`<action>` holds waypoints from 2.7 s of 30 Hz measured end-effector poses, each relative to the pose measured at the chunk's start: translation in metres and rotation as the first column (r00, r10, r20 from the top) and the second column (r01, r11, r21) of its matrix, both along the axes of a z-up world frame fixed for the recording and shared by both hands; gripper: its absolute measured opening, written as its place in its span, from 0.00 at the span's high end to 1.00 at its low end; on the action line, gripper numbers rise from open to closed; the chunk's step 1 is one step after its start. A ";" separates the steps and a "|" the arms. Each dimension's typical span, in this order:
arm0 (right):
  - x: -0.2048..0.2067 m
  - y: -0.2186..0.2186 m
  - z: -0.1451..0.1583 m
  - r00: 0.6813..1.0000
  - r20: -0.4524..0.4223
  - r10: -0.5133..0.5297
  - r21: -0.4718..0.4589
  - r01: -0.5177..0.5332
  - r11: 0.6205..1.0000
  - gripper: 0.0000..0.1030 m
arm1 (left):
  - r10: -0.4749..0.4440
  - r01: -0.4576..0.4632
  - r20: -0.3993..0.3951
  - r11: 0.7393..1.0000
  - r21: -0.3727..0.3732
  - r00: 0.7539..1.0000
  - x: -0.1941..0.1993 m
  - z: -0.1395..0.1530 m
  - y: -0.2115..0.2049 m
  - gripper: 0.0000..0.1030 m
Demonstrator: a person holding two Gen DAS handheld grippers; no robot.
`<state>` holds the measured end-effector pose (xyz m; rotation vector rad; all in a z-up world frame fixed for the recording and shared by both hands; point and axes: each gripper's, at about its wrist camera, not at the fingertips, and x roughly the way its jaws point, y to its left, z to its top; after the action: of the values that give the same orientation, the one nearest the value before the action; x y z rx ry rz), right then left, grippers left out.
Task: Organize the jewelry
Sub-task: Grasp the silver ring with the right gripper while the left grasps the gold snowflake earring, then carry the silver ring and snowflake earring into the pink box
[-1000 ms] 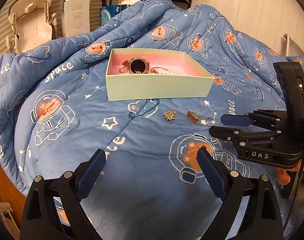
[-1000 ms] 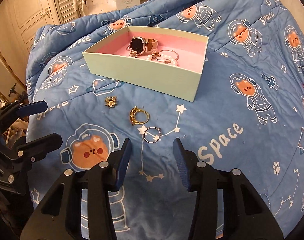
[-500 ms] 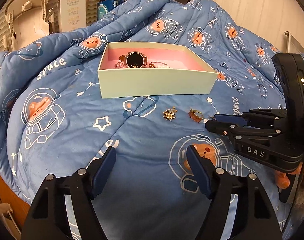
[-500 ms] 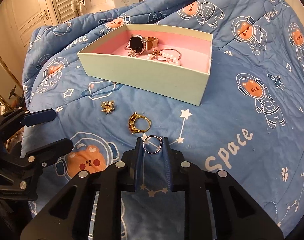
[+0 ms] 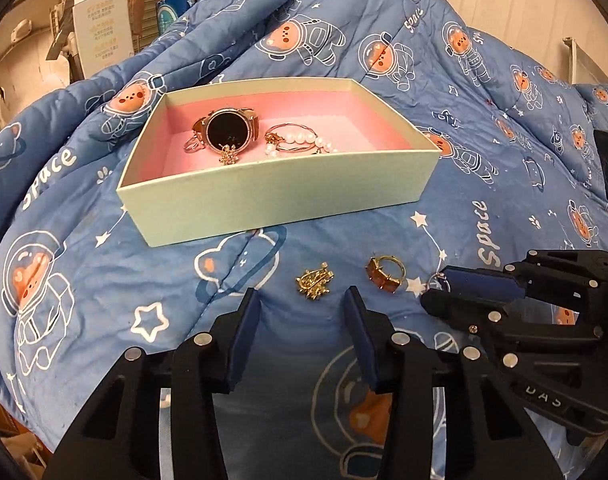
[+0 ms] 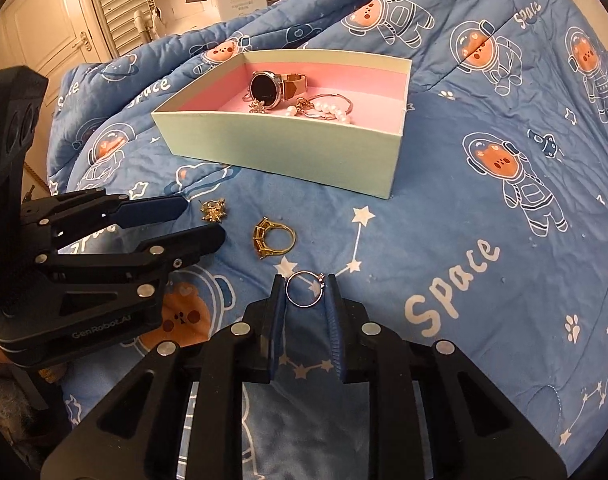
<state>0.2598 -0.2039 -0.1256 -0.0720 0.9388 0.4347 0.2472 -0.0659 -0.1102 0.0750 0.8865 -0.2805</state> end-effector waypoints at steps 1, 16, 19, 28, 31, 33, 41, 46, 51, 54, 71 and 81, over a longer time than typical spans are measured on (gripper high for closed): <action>0.000 0.000 0.000 1.000 0.000 -0.001 0.001 0.001 1.000 0.80 | -0.004 0.004 -0.002 1.000 0.002 1.000 0.002 0.000 -0.002 0.66; -0.002 -0.001 0.003 1.000 -0.002 0.002 0.004 -0.002 1.000 0.80 | 0.005 -0.009 -0.033 0.993 -0.121 0.999 -0.006 0.008 0.013 0.83; -0.005 -0.002 0.005 1.000 -0.001 0.006 0.008 -0.006 1.000 0.80 | 0.001 -0.003 -0.015 0.994 -0.109 1.000 -0.017 0.015 0.013 0.83; -0.014 0.005 0.025 0.999 0.015 0.043 0.044 -0.044 0.998 0.80 | 0.005 -0.003 0.014 0.992 -0.127 1.000 -0.035 0.039 0.017 0.83; -0.015 0.009 0.036 0.998 0.027 0.059 0.065 -0.060 0.996 0.80 | 0.003 0.001 0.029 0.991 -0.133 1.000 -0.037 0.047 0.018 0.83; -0.015 0.012 0.044 0.997 0.034 0.071 0.080 -0.073 0.994 0.80 | 0.002 0.003 0.038 0.991 -0.137 0.999 -0.037 0.053 0.019 0.83; -0.002 0.022 0.073 0.991 0.071 0.110 0.107 -0.118 0.987 0.80 | 0.004 0.005 0.067 0.990 -0.140 0.998 -0.024 0.071 0.027 0.83; 0.017 0.023 0.084 0.989 0.080 0.121 0.104 -0.129 0.986 0.80 | 0.007 0.001 0.070 0.994 -0.111 0.997 -0.003 0.078 0.035 0.83; 0.041 0.027 0.091 0.988 0.085 0.125 0.071 -0.132 0.989 0.80 | -0.002 0.005 0.063 0.998 -0.057 0.998 0.025 0.081 0.037 0.83; 0.057 0.030 0.092 0.988 0.081 0.128 0.052 -0.133 0.990 0.80 | -0.006 0.008 0.038 0.999 -0.036 0.999 0.044 0.079 0.038 0.83; 0.138 0.052 0.054 0.991 -0.028 0.132 -0.090 -0.134 0.987 0.80 | -0.019 0.023 -0.117 0.999 0.036 0.993 0.113 0.046 0.025 0.83; 0.157 0.058 0.036 0.990 -0.075 0.117 -0.119 -0.126 0.985 0.80 | -0.018 0.026 -0.159 0.998 0.050 0.987 0.121 0.033 0.020 0.83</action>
<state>0.4169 -0.1462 -0.0895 -0.2297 1.0314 0.4940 0.3678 -0.0456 -0.0775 0.1119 1.0517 -0.2869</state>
